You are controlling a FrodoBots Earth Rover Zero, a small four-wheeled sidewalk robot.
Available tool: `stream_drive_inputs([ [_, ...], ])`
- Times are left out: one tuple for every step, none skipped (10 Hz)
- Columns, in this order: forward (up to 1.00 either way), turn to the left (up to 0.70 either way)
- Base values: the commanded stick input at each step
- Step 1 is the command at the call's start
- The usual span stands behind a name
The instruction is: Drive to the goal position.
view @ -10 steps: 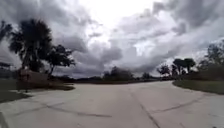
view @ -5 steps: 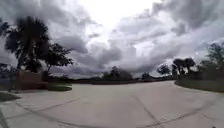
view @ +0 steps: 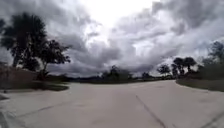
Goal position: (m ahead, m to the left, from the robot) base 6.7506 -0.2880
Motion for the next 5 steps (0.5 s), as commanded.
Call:
stream_drive_inputs([
  [0.85,0.00],
  [0.85,0.00],
  [0.85,0.00],
  [0.85,0.00],
  [0.85,0.00],
])
